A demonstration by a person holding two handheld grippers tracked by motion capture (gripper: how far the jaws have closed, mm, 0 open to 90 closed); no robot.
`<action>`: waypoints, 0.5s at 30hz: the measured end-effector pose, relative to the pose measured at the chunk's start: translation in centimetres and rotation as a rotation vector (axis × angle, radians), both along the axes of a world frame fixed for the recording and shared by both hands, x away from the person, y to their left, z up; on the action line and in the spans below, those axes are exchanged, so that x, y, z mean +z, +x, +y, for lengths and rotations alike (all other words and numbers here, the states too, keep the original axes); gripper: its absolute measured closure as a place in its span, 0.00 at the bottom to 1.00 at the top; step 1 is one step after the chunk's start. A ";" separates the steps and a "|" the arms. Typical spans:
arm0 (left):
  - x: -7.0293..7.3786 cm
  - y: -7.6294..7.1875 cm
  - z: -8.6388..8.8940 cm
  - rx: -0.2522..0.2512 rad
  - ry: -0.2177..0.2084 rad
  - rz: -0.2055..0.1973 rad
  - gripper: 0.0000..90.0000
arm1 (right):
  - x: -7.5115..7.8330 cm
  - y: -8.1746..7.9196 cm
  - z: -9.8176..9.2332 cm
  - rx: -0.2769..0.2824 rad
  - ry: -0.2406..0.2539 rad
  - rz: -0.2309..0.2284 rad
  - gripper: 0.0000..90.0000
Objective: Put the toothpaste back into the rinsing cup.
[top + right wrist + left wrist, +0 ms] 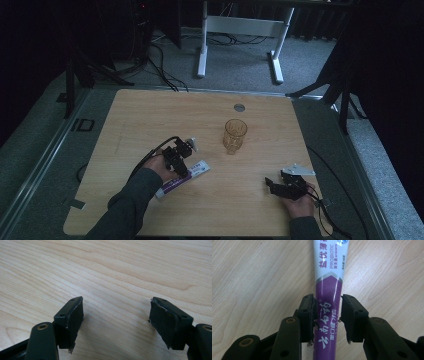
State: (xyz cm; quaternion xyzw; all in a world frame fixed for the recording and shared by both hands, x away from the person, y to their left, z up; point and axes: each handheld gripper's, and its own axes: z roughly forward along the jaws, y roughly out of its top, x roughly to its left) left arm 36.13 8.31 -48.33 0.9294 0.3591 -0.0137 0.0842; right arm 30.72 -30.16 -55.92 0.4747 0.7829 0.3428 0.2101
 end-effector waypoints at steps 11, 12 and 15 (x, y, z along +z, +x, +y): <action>-0.5 0.2 -0.4 -0.015 0.029 0.005 0.68 | 0.0 0.0 0.0 0.000 0.000 0.001 0.30; -0.6 0.2 -0.4 -0.011 0.030 0.004 0.68 | 0.0 0.0 0.0 -0.001 0.000 0.001 0.30; -0.8 0.3 -0.5 -0.018 0.038 0.008 0.68 | 0.0 0.0 0.0 0.000 0.000 0.000 0.30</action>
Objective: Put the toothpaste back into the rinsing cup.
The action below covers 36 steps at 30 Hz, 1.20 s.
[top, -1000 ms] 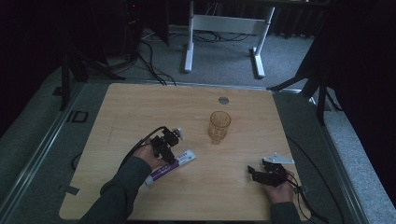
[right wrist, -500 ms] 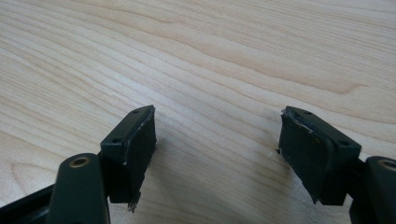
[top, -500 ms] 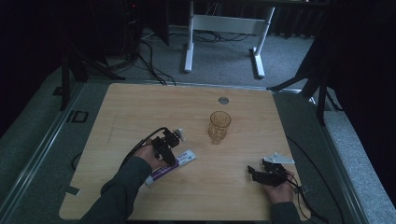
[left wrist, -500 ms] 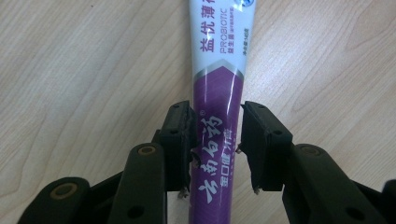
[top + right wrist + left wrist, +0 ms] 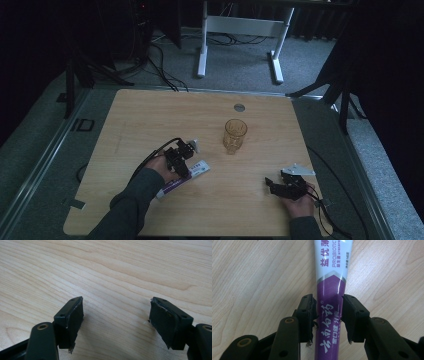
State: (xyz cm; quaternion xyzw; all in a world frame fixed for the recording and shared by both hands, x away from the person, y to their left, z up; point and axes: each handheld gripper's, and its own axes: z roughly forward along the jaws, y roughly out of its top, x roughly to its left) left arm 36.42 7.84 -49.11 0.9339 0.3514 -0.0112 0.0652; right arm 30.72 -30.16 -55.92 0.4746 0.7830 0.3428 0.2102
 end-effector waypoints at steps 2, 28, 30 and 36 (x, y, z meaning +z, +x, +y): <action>-0.1 0.0 -0.1 0.001 0.004 0.000 0.68 | 0.0 0.0 0.0 0.000 0.000 0.001 0.30; -2.2 0.3 -1.5 -0.019 0.063 0.045 0.65 | 0.0 0.0 0.0 0.001 0.000 0.001 0.30; -2.3 0.4 -1.6 -0.015 0.062 0.043 0.65 | 0.0 0.0 0.0 0.001 0.000 0.001 0.30; -2.6 0.4 -1.8 -0.010 0.069 0.036 0.64 | 0.0 0.0 0.0 0.003 -0.001 0.000 0.30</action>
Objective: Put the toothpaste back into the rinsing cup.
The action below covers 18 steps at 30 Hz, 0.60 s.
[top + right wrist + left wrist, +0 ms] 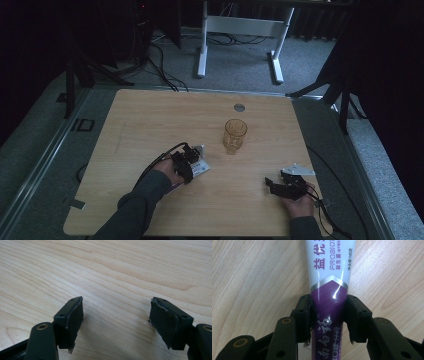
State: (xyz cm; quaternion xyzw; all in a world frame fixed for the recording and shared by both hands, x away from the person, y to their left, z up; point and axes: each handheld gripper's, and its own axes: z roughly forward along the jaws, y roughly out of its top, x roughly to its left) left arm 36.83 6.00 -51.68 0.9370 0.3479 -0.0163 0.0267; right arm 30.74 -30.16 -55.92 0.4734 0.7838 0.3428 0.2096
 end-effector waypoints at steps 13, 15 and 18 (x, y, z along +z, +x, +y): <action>-0.1 -0.4 -0.4 0.014 0.015 -0.038 0.64 | 0.0 0.0 0.0 0.000 0.000 0.000 0.30; -0.1 -0.4 -0.4 0.014 0.016 -0.038 0.65 | 0.0 0.0 0.0 0.000 0.000 0.000 0.30; 0.0 -0.4 -0.5 0.026 0.019 -0.032 0.70 | 0.0 0.0 0.0 -0.001 0.000 0.000 0.30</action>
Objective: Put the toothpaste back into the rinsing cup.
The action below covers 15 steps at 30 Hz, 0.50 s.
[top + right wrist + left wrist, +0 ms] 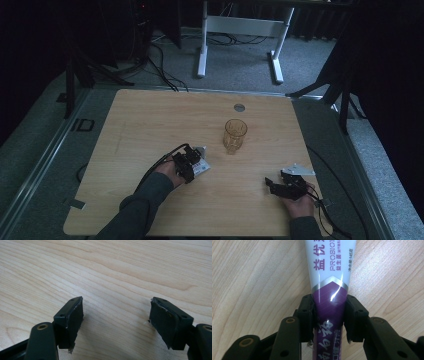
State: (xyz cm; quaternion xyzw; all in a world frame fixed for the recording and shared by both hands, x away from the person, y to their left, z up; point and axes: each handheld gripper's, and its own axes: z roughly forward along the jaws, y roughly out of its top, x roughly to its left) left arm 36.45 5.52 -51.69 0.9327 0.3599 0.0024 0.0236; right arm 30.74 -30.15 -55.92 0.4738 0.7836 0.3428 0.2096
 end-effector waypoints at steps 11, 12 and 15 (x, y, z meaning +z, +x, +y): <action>0.6 0.2 0.3 0.028 -0.020 -0.005 0.80 | 0.0 0.0 0.0 0.001 0.000 0.000 0.30; 0.7 0.2 0.4 0.029 -0.023 -0.009 0.81 | 0.0 0.0 0.0 0.001 0.000 0.000 0.30; 1.3 0.3 0.6 0.041 -0.040 -0.023 0.81 | 0.0 0.0 0.0 0.001 0.000 0.000 0.30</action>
